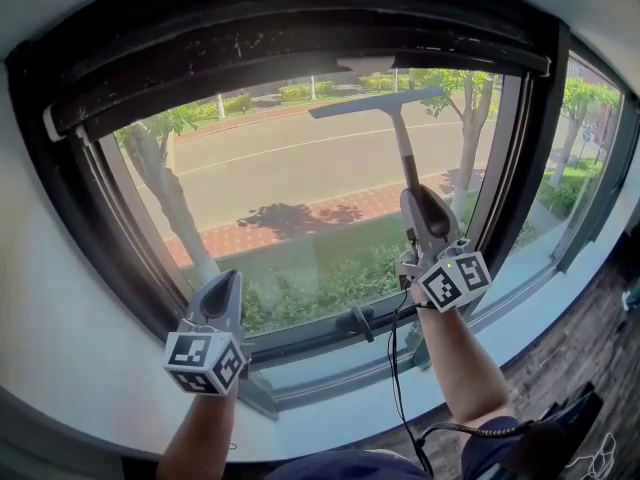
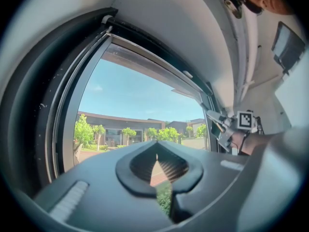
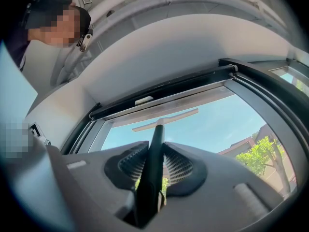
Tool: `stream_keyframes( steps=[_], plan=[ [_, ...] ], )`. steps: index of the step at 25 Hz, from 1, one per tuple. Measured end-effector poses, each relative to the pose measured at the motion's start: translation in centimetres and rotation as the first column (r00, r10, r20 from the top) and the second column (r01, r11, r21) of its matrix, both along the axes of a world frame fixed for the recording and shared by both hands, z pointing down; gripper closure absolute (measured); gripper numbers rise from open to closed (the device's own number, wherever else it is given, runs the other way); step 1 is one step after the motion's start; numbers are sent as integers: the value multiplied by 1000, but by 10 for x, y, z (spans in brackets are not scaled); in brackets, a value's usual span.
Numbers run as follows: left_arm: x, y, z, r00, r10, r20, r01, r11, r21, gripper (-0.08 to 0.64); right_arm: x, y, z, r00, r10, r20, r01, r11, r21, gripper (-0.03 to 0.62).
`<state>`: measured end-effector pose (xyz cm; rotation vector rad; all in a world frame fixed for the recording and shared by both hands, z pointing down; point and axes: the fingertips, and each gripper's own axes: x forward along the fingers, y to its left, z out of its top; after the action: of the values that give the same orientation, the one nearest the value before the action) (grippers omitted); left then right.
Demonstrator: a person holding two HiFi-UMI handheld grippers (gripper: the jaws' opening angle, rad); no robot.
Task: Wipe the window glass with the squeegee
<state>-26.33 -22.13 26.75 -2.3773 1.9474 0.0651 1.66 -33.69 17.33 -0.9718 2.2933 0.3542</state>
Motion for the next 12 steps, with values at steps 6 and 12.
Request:
stream_keyframes(
  steps=[6,12],
  plan=[
    [9,6,11,1000,-3,4,3,1000,-23,555,6,2,28,1000,-3,-13,3,999,-38,489],
    [15,13,31,1000,-1,1,1,998,-56,555,12,4,59,1000,-8,-25,6,998,-68,489]
  ],
)
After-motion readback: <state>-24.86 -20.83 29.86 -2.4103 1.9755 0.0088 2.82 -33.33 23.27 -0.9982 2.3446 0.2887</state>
